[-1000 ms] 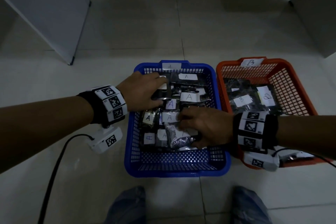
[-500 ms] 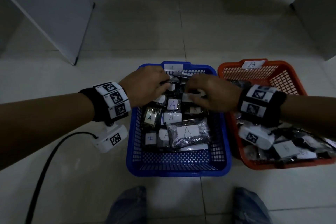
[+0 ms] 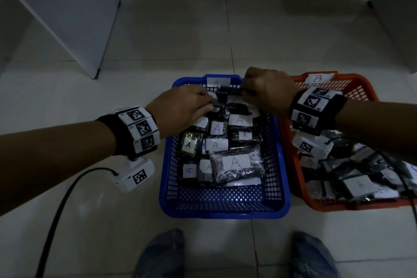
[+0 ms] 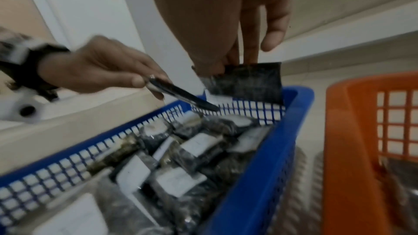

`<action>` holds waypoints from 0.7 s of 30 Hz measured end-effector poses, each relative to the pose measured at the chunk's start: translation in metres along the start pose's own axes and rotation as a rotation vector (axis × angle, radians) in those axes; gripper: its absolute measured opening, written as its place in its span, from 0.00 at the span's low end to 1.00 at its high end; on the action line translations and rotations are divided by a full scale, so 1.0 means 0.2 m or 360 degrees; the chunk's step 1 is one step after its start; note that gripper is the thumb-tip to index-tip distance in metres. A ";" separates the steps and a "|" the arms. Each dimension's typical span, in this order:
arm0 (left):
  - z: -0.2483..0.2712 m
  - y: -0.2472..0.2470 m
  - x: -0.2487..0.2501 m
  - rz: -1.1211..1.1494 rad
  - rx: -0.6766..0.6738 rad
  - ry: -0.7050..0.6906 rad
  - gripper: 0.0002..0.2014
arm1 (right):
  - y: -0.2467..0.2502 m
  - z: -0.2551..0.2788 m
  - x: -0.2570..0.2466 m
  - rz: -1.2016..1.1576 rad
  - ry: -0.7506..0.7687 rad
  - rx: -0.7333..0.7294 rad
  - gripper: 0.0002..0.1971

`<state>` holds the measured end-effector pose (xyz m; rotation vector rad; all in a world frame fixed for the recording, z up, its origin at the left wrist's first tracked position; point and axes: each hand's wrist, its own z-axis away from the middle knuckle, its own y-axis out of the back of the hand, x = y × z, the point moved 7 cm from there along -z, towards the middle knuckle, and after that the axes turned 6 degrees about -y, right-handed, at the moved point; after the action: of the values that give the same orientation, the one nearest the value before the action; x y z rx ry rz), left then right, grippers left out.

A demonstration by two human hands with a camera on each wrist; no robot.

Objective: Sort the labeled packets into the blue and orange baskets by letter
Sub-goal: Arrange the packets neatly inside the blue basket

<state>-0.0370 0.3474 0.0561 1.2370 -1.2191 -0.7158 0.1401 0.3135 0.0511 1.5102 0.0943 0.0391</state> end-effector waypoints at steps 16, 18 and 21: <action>0.02 -0.21 0.14 0.0014 -0.0399 0.0029 0.17 | -0.03 0.58 -0.28 -0.0197 0.0833 0.0046 0.11; 0.00 -0.20 0.15 -0.0182 -0.0407 0.0000 0.15 | -0.10 0.59 -0.31 -0.0146 0.0938 -0.0142 0.13; -0.02 -0.20 0.13 -0.0313 -0.0404 0.0027 0.15 | -0.17 0.55 -0.30 -0.0166 0.0785 -0.0312 0.17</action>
<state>-0.0191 0.3153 0.0260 1.1563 -0.9666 -0.9710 0.0878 0.1974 0.0259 1.2707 0.5491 0.3285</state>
